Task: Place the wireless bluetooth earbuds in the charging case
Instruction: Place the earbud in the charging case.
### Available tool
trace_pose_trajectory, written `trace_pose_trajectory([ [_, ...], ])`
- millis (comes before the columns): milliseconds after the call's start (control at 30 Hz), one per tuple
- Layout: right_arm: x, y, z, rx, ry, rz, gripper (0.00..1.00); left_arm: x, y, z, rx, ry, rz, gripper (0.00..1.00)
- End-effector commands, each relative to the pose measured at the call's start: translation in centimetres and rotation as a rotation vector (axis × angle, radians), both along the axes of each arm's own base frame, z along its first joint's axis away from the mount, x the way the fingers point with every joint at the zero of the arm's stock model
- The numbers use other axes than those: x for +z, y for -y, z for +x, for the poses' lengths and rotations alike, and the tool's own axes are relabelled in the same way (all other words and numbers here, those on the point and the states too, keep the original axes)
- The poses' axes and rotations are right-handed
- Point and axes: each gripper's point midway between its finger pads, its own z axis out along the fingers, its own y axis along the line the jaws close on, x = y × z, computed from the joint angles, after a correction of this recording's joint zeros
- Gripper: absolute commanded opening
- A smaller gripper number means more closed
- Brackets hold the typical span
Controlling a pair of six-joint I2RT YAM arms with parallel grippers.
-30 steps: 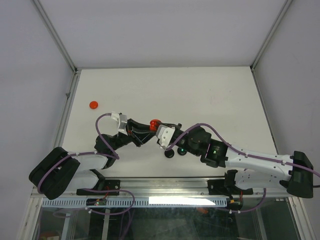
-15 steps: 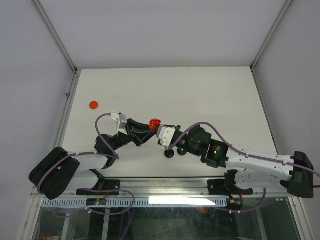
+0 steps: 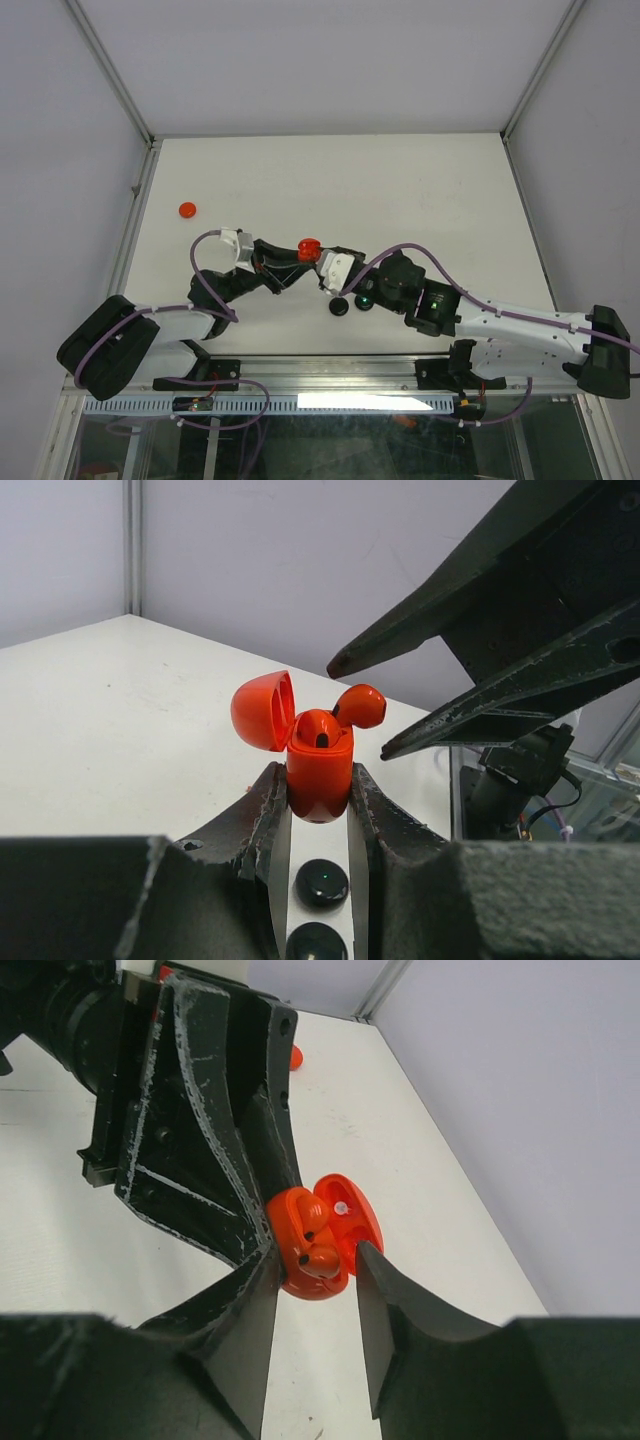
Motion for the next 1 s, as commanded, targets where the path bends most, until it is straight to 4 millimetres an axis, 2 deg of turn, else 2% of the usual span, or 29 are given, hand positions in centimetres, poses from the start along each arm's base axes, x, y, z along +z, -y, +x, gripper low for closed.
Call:
trace_pose_trajectory([
  [0, 1.8, 1.2, 0.6, -0.049, 0.001, 0.073, 0.4, 4.4, -1.3, -1.9, 0.01, 0.227, -0.112, 0.0],
  [300, 1.7, 2.5, 1.5, -0.091, -0.058, 0.113, 0.51, 3.8, -1.3, -1.7, 0.031, 0.242, -0.076, 0.0],
  [433, 1.9, 2.0, 0.9, -0.047, -0.099, 0.14, 0.54, 3.7, -1.3, -1.5, 0.039, 0.241, -0.064, 0.0],
  [633, 2.8, 0.9, -0.5, 0.036, -0.166, 0.21, 0.66, 3.4, -1.4, -1.0, 0.067, 0.226, -0.052, 0.0],
  [967, 4.7, 0.4, 0.9, -0.04, -0.237, 0.398, 0.73, 3.3, -1.4, -1.0, 0.068, 0.229, -0.045, 0.0],
])
